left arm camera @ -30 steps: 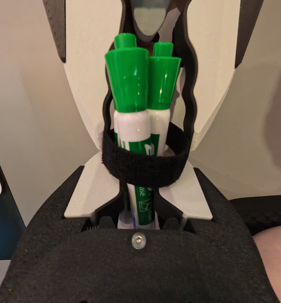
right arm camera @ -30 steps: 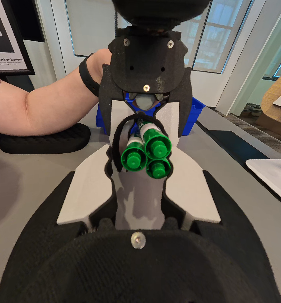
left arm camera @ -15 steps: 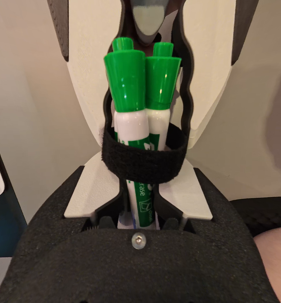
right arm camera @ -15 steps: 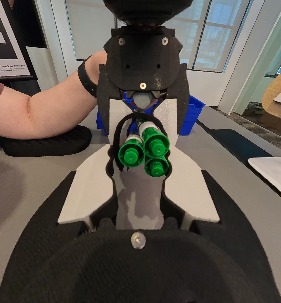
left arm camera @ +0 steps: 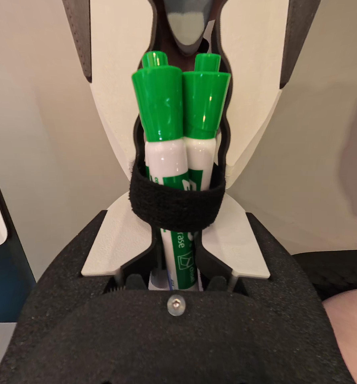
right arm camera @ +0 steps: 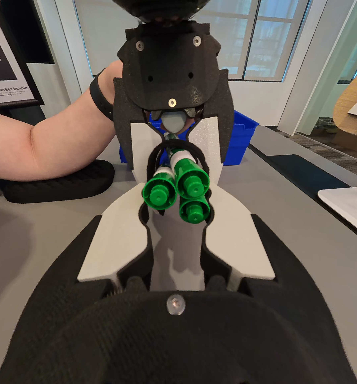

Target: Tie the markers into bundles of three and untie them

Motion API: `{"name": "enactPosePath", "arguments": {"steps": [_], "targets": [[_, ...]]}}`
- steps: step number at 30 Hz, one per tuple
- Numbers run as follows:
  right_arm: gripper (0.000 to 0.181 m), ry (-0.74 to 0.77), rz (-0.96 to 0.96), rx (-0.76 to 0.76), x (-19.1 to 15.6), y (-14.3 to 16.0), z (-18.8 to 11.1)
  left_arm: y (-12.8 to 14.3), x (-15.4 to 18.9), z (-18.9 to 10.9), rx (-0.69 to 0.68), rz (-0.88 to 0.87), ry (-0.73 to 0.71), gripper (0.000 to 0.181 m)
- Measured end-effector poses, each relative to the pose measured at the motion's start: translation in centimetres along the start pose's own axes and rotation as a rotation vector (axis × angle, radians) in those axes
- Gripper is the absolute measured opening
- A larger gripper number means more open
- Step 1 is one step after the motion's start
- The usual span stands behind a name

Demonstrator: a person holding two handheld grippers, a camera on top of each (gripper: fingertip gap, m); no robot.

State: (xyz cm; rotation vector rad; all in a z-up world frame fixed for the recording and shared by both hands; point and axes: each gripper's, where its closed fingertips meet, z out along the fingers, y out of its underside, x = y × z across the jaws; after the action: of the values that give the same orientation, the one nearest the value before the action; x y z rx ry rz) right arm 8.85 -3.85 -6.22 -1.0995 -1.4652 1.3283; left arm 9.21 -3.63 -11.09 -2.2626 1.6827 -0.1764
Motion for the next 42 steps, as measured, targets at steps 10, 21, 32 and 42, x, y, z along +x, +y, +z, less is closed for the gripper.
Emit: {"name": "enactPosePath", "arguments": {"steps": [10,21,32,42], "targets": [[0.047,-0.002,-0.007,-0.034,-0.1,0.7,0.2,0.0,-0.1,-0.2,0.008,-0.007,-0.004,0.041],[0.038,-0.031,-0.038,-0.022,-0.6,0.4,0.0,0.0,0.0,-0.2,0.011,-0.008,0.003,0.041],[0.040,-0.057,-0.018,-0.030,-1.0,0.6,0.2,0.0,0.0,0.0,0.009,-0.008,0.005,0.041],[0.056,-0.125,0.052,-0.013,-1.7,0.5,0.2,0.1,-0.2,0.0,0.001,-0.012,-0.001,0.041]]}}
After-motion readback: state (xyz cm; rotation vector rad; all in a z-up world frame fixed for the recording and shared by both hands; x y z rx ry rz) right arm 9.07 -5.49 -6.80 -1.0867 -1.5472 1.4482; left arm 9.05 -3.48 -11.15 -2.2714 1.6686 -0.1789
